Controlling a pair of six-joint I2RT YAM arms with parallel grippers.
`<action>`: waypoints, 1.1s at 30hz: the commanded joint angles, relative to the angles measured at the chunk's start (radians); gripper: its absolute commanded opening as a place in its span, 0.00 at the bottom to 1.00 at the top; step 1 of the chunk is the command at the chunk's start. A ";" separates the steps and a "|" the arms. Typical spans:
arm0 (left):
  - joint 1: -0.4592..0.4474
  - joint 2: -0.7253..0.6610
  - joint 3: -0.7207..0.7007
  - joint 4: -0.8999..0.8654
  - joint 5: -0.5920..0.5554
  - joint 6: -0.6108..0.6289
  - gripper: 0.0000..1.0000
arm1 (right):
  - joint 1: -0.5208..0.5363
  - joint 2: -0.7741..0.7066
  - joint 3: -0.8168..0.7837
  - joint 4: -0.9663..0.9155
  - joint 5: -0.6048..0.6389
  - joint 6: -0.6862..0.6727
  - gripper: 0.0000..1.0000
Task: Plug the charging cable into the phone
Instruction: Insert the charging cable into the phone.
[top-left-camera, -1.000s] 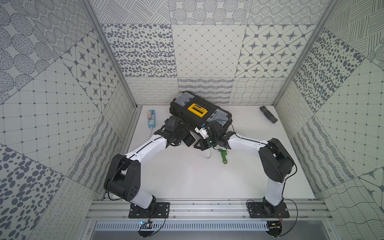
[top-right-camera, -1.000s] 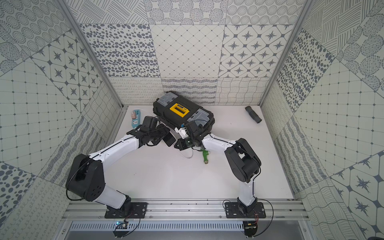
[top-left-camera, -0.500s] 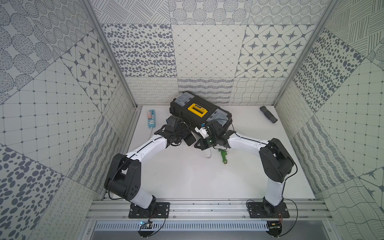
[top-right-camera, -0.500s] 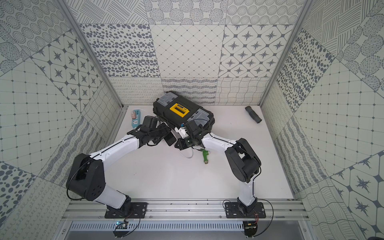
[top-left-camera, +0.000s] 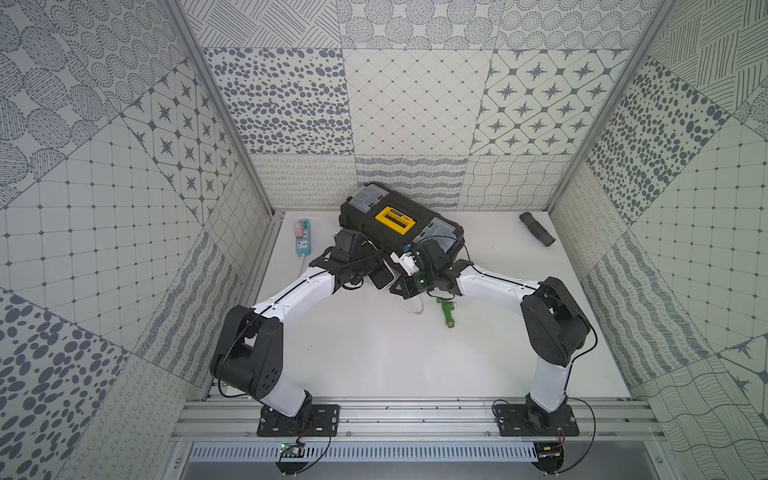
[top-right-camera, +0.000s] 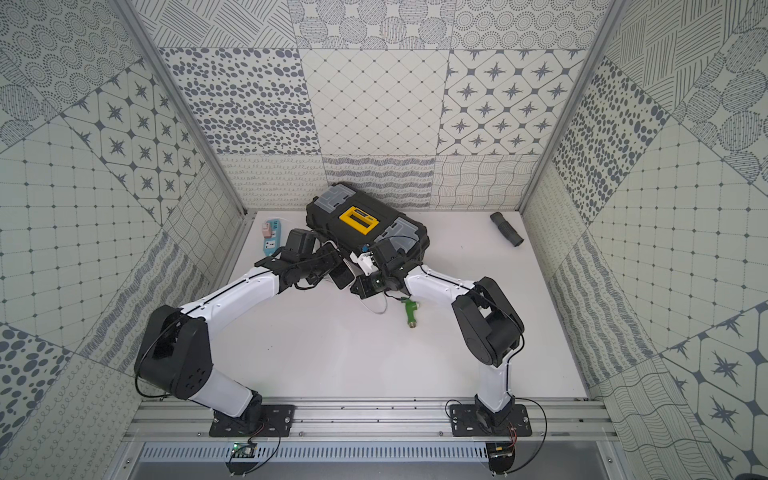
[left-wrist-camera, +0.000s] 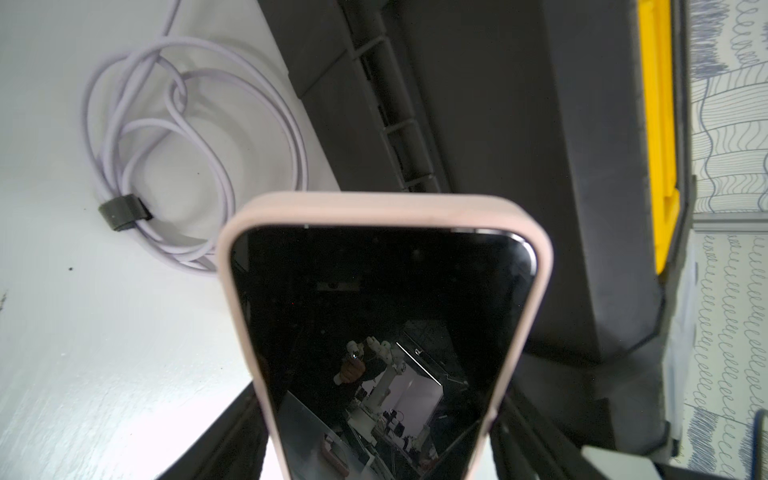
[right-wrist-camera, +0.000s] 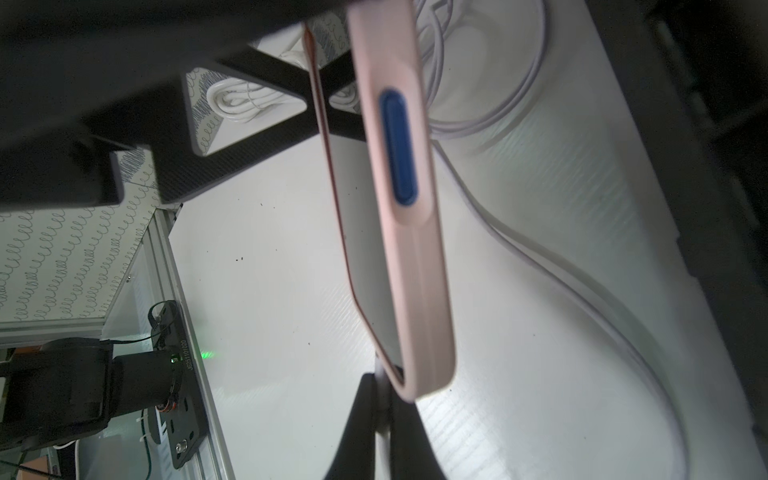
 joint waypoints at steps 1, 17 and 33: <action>-0.038 -0.002 -0.001 -0.241 0.328 0.047 0.00 | -0.022 -0.088 0.090 0.350 0.045 -0.022 0.00; -0.039 0.011 0.020 -0.238 0.401 0.063 0.00 | -0.037 -0.048 0.134 0.412 -0.055 0.019 0.00; -0.004 0.029 0.122 -0.300 0.460 -0.010 0.00 | -0.040 -0.097 0.127 0.279 -0.150 0.040 0.00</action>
